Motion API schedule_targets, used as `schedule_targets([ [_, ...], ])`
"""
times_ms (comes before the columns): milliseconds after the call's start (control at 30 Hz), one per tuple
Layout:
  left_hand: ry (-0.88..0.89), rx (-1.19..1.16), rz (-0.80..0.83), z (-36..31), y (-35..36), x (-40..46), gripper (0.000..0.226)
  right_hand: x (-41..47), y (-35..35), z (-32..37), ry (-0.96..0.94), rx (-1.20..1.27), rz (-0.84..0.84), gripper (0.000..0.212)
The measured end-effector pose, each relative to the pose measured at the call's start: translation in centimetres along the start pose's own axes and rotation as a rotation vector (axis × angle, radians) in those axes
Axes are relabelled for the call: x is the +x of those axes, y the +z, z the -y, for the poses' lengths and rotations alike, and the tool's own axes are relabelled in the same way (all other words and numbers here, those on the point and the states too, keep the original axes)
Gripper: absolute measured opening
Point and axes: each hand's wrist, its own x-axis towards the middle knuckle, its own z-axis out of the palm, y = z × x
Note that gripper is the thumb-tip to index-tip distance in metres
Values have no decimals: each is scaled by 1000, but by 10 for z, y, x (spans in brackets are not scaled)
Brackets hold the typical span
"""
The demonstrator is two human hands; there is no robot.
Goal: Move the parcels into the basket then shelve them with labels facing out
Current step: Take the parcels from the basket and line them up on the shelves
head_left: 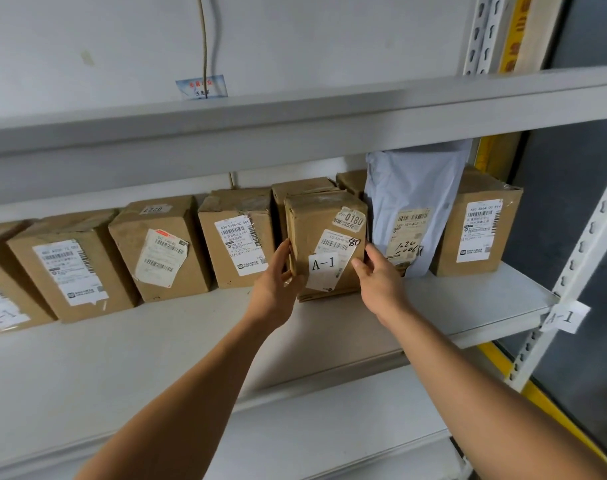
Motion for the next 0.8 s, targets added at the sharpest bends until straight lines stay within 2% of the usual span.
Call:
schedule_targets([
  [233, 4, 20, -11, -1, -5, 0, 72, -5, -1, 1, 32, 64, 4, 41],
  [400, 0, -4, -33, -10, -11, -21, 66, -28, -10, 3, 90, 110, -5, 55],
  [467, -19, 31, -61, -12, -14, -34, 63, -44, -16, 5, 68, 83, -28, 50],
  [533, -15, 74, -58, -12, -17, -50, 50, -67, -22, 10, 54, 49, -60, 42],
  [600, 14, 89, -21, -13, -20, -65, 43, -94, -27, 16, 45, 5, -102, 38],
  [800, 125, 104, 163, -17, -25, -115, 41, -185, -37, 31, 57, -132, -256, 35],
])
